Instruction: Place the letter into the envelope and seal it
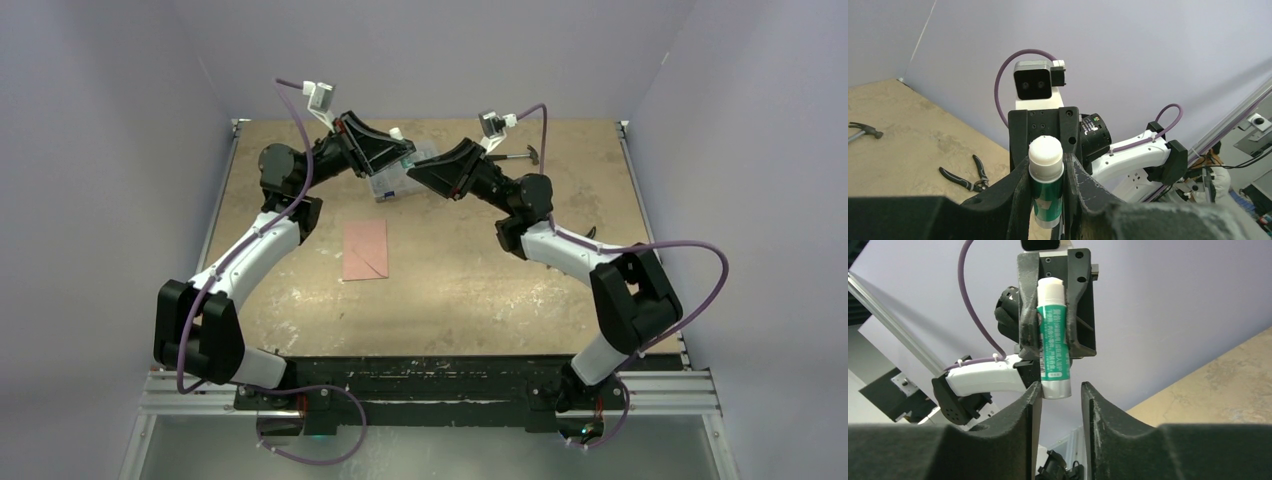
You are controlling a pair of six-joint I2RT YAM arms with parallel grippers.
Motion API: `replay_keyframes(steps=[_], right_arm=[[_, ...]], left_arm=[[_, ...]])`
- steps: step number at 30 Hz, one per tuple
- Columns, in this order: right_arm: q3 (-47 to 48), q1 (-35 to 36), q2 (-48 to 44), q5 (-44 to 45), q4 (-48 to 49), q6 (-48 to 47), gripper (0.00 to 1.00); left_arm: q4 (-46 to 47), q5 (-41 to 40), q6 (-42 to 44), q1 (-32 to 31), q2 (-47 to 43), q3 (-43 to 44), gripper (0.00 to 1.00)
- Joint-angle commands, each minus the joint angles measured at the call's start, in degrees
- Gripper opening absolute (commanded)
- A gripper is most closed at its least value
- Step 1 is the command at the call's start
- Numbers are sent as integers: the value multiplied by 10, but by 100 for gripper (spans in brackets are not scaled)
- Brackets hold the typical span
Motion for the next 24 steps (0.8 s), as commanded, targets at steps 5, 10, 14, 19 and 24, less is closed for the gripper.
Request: replay_keyframes(steps=[5,10,14,19,24], right_arm=[[42,8,15,10,-16,-28,18],[88,20,0,83,-256,-226,6],[123,30,-3,225,-426,-380,0],[166,67,3,484,-548,-498,0],[206,110,25,690,-597,-553,0]], left_arm=[[3,-21,7,-3,0,21,0],[-202,-84,97,-3,-3,48,0],[-405,-177,162,-3,8,79,0],[-574,-250,165,-3,38,124,0],[-642,-272,136,-3,66,162,0]])
